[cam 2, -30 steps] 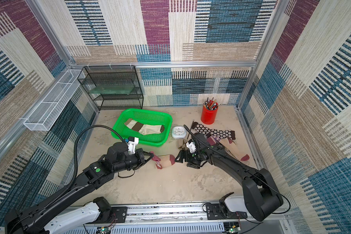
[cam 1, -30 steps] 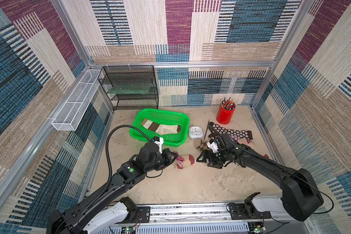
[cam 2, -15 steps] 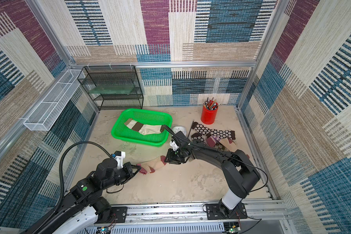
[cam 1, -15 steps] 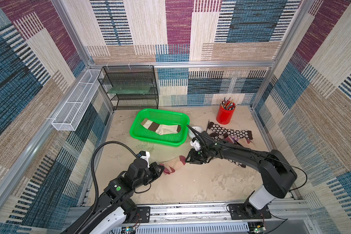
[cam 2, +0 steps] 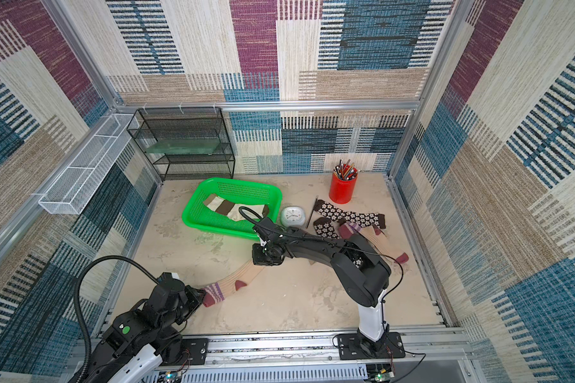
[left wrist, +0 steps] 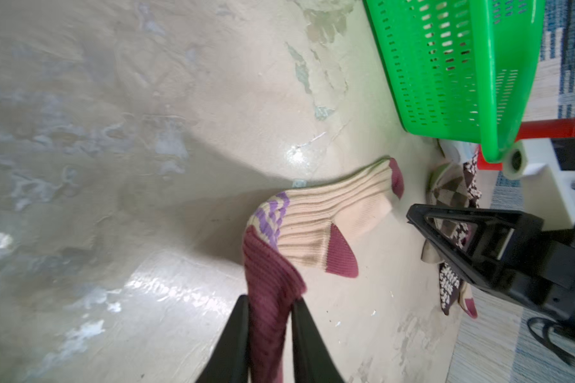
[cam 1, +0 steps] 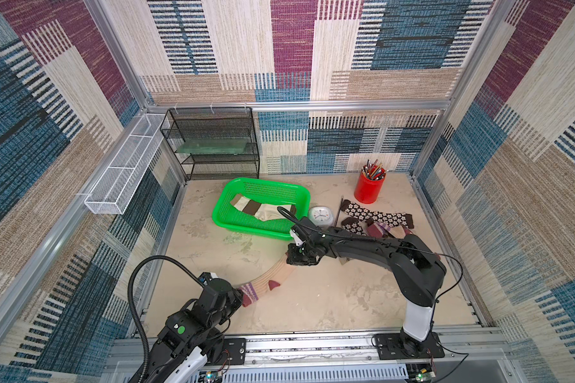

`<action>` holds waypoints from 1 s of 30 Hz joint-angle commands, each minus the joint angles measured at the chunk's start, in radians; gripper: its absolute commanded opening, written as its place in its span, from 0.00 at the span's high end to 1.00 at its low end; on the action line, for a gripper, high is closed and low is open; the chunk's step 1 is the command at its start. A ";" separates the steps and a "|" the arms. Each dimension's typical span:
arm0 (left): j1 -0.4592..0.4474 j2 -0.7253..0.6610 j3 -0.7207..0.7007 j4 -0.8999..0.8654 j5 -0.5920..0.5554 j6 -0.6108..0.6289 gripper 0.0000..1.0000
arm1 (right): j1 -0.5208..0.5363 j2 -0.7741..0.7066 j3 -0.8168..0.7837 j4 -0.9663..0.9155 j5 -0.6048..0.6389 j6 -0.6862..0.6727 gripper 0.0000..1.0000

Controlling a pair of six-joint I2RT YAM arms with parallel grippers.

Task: Place the socks together as a pair
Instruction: Place the sock at the center of the board.

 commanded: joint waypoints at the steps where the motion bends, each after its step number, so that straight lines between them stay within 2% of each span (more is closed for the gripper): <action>1: 0.014 0.017 0.027 -0.086 -0.063 -0.016 0.59 | 0.007 0.025 0.010 -0.043 0.096 0.004 0.85; 5: 0.040 0.028 0.084 -0.170 -0.141 -0.016 0.41 | 0.010 0.031 -0.006 -0.061 0.144 0.001 0.89; 6: 0.050 0.047 0.103 -0.184 -0.150 -0.011 0.25 | 0.010 0.025 -0.022 -0.054 0.147 0.002 0.89; 7: 0.056 0.068 0.119 -0.191 -0.152 -0.005 0.19 | 0.011 0.016 -0.040 -0.039 0.145 0.001 0.89; 9: 0.065 0.133 0.172 -0.216 -0.159 0.018 0.14 | 0.014 -0.009 -0.072 -0.014 0.144 0.002 0.89; 13: 0.065 0.228 0.303 -0.230 -0.188 0.094 0.14 | 0.026 -0.022 -0.106 -0.025 0.153 -0.014 0.89; 17: 0.064 0.378 0.392 -0.142 -0.052 0.203 0.20 | 0.031 -0.112 -0.156 0.001 0.175 -0.006 0.88; 20: 0.054 0.471 0.404 -0.081 0.044 0.231 0.23 | 0.021 -0.148 -0.112 -0.032 0.185 -0.024 0.84; 24: 0.048 0.488 0.365 -0.001 0.079 0.215 0.29 | 0.008 -0.148 -0.020 -0.074 0.178 -0.049 0.76; 27: 0.042 0.511 0.358 0.054 0.131 0.222 0.36 | -0.011 -0.163 0.037 -0.123 0.183 -0.047 0.72; 30: -0.017 0.584 0.350 0.134 0.178 0.222 0.51 | -0.081 -0.233 0.004 -0.145 0.166 -0.028 0.66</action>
